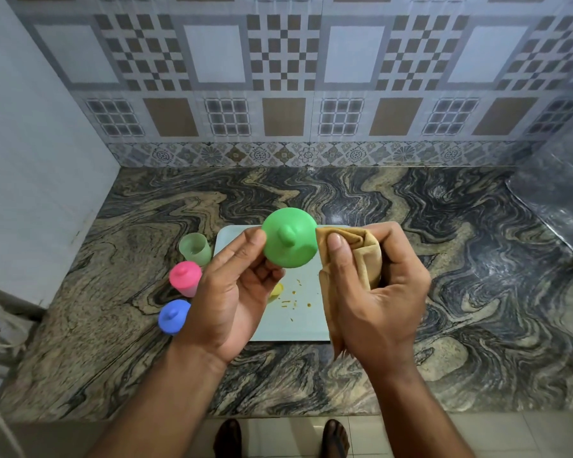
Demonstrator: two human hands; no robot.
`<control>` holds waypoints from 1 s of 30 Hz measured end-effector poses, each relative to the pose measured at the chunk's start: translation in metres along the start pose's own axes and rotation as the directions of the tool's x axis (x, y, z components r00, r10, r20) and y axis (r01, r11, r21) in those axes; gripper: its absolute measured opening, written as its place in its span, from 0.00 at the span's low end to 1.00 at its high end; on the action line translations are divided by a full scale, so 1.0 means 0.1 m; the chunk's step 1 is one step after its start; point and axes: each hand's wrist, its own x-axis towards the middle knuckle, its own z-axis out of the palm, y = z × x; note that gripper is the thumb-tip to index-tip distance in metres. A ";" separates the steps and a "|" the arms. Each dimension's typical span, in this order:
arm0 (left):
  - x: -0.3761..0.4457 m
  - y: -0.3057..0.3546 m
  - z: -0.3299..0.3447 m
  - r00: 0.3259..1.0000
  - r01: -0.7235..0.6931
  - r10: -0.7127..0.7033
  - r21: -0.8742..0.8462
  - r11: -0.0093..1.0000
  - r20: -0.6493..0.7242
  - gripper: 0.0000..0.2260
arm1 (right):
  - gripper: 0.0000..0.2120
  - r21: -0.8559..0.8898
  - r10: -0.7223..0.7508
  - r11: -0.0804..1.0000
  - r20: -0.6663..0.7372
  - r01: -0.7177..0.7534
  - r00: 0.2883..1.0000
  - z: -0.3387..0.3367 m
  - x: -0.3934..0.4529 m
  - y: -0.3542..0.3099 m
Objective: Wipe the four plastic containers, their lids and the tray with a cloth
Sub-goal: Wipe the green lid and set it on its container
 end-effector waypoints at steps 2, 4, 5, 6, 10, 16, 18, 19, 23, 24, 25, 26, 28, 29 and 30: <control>-0.02 0.00 -0.01 0.999 -0.012 0.010 0.051 0.999 0.045 0.03 | 0.09 -0.011 -0.008 1.000 0.016 0.008 1.000 0.01 0.02 0.01; -0.03 0.03 -0.04 0.992 -0.025 0.013 0.097 0.995 0.124 0.05 | 0.06 -0.002 0.009 1.000 0.030 -0.009 1.000 0.02 0.04 0.02; -0.03 0.04 -0.07 0.986 -0.034 0.014 0.119 0.992 0.164 0.08 | 0.05 0.013 0.029 0.999 0.043 -0.030 0.999 0.01 0.06 0.02; -0.02 0.06 -0.11 0.978 -0.045 0.015 0.142 0.989 0.207 0.11 | 0.05 0.029 0.054 0.998 0.061 -0.056 0.997 0.00 0.09 0.02; 0.00 0.12 -0.14 0.946 -0.027 -0.039 0.200 0.980 0.321 0.21 | 0.06 0.159 0.190 0.962 0.193 -0.222 0.963 -0.03 0.24 -0.03; 0.02 0.16 -0.11 0.896 0.054 -0.124 0.171 0.984 0.427 0.12 | 0.04 0.207 0.361 0.874 0.329 -0.439 0.873 0.00 0.39 0.01; 0.04 0.17 -0.12 0.896 0.059 -0.144 0.209 0.976 0.419 0.13 | 0.04 0.199 0.369 0.879 0.296 -0.434 0.881 -0.06 0.46 0.04; 0.06 0.19 -0.14 0.904 0.055 -0.155 0.251 0.966 0.399 0.14 | 0.05 0.204 0.359 0.880 0.305 -0.429 0.882 -0.11 0.50 0.04; 0.15 0.28 -0.18 0.910 0.040 -0.197 0.396 0.917 0.364 0.15 | 0.08 0.121 0.223 0.944 0.452 -0.307 0.863 -0.29 0.54 0.02; 0.17 0.30 -0.18 0.904 0.040 -0.208 0.411 0.911 0.373 0.15 | 0.10 0.074 0.199 0.961 0.491 -0.268 0.848 -0.29 0.54 0.01; 0.19 0.31 -0.18 0.897 0.039 -0.218 0.425 0.905 0.383 0.15 | 0.12 0.035 0.189 0.970 0.524 -0.242 0.831 -0.28 0.52 0.00; 0.20 0.33 -0.16 0.890 0.038 -0.229 0.437 0.899 0.393 0.15 | 0.12 0.007 0.184 0.975 0.547 -0.224 0.816 -0.27 0.51 0.00; 0.22 0.36 -0.13 0.882 0.037 -0.238 0.444 0.895 0.406 0.16 | 0.10 -0.010 0.174 0.980 0.548 -0.201 0.818 -0.22 0.48 0.01; 0.23 0.37 -0.11 0.881 0.045 -0.235 0.424 0.905 0.410 0.17 | 0.09 0.005 0.164 0.981 0.523 -0.196 0.837 -0.20 0.45 0.01; 0.23 0.36 -0.10 0.880 0.059 -0.227 0.378 0.924 0.417 0.18 | 0.08 0.039 0.155 0.980 0.476 -0.197 0.866 -0.17 0.42 0.01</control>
